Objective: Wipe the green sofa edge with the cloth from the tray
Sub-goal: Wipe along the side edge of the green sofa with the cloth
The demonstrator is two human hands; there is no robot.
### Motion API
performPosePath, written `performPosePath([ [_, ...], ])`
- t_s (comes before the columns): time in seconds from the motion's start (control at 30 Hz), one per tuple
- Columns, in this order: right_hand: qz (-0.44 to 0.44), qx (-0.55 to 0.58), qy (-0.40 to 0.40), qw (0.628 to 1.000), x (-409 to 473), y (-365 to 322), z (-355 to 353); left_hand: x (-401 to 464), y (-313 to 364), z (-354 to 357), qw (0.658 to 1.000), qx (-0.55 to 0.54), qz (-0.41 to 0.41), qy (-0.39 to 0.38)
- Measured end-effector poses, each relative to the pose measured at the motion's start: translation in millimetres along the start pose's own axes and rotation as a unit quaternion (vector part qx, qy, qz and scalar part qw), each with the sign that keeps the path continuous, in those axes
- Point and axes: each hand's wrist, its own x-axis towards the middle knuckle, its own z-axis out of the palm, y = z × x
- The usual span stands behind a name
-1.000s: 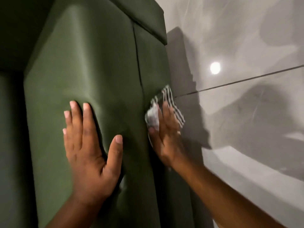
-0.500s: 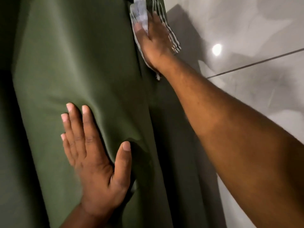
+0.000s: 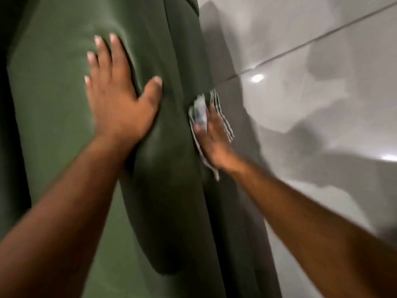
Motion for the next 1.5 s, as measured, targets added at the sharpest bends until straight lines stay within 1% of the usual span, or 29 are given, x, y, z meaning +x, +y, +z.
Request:
performPosePath([
  [0.1, 0.009, -0.014, -0.031, 0.999, 16, 9, 3, -67, -2, -1, 0.999, 0.018, 0.027, -0.02],
  [0.17, 0.012, -0.02, -0.026, 0.999, -6, 25, 12, -136, -4, -2, 0.999, 0.005, 0.025, -0.03],
  [0.23, 0.025, -0.004, -0.009, 1.0, -62, 47, 21, -202, -8, -6, 0.999, -0.013, 0.011, -0.035],
  [0.27, 0.016, 0.003, 0.004, 1.0, -98, 59, 25, -225, -10, -6, 0.999, -0.024, -0.001, -0.034],
  [0.33, 0.03, 0.019, 0.014, 0.999, -178, 80, 26, -245, -13, -1, 0.998, -0.04, -0.017, -0.035],
  [0.4, 0.05, 0.023, -0.023, 0.998, -251, 90, 24, -247, -10, 2, 0.998, -0.044, -0.022, -0.03],
  [0.47, 0.051, 0.001, -0.067, 0.996, -290, 88, 23, -257, -6, 1, 0.998, -0.042, -0.037, -0.02],
  [0.53, 0.059, -0.007, -0.045, 0.997, -284, 81, 22, -284, -4, 2, 0.998, -0.03, -0.043, -0.023],
  [0.6, 0.06, -0.02, 0.004, 0.998, -237, 73, 22, -312, -5, 3, 0.999, -0.03, -0.039, -0.022],
  [0.63, 0.057, -0.041, 0.014, 0.997, -204, 66, 22, -322, -6, 5, 0.999, -0.029, -0.039, -0.02],
  [0.67, 0.044, -0.065, 0.007, 0.997, -167, 57, 23, -326, -7, 6, 0.999, -0.023, -0.039, -0.014],
  [0.73, 0.025, -0.071, -0.012, 0.997, -105, 41, 20, -325, -5, 11, 0.999, -0.017, -0.039, 0.003],
  [0.8, 0.041, -0.05, -0.027, 0.998, -79, 37, 20, -323, -4, 11, 0.999, -0.027, -0.04, 0.009],
  [0.87, 0.038, -0.036, -0.039, 0.998, -99, 43, 22, -322, -6, 11, 0.999, -0.026, -0.035, 0.017],
  [0.97, 0.025, -0.012, 0.003, 1.0, -184, 72, 32, -322, -6, 14, 0.999, -0.015, -0.039, 0.031],
  [1.03, 0.065, 0.023, 0.003, 0.998, -258, 91, 36, -322, -7, 15, 0.999, -0.011, -0.037, 0.033],
  [1.1, 0.099, 0.027, -0.015, 0.995, -318, 105, 37, -323, -9, 15, 0.999, -0.015, -0.029, 0.029],
  [1.17, 0.111, 0.01, -0.024, 0.994, -345, 113, 41, -325, -10, 14, 0.999, -0.009, -0.028, 0.026],
  [1.3, 0.074, -0.003, 0.001, 0.997, -330, 108, 38, -326, -9, 15, 0.999, -0.009, -0.027, 0.032],
  [1.37, 0.073, 0.0, -0.007, 0.997, -315, 107, 35, -326, -7, 16, 0.999, -0.01, -0.032, 0.038],
  [1.43, 0.092, 0.001, 0.003, 0.996, -286, 103, 34, -325, -6, 17, 0.998, -0.011, -0.034, 0.043],
  [1.5, 0.14, 0.022, 0.022, 0.99, -235, 100, 32, -324, -5, 17, 0.999, -0.007, -0.03, 0.045],
])
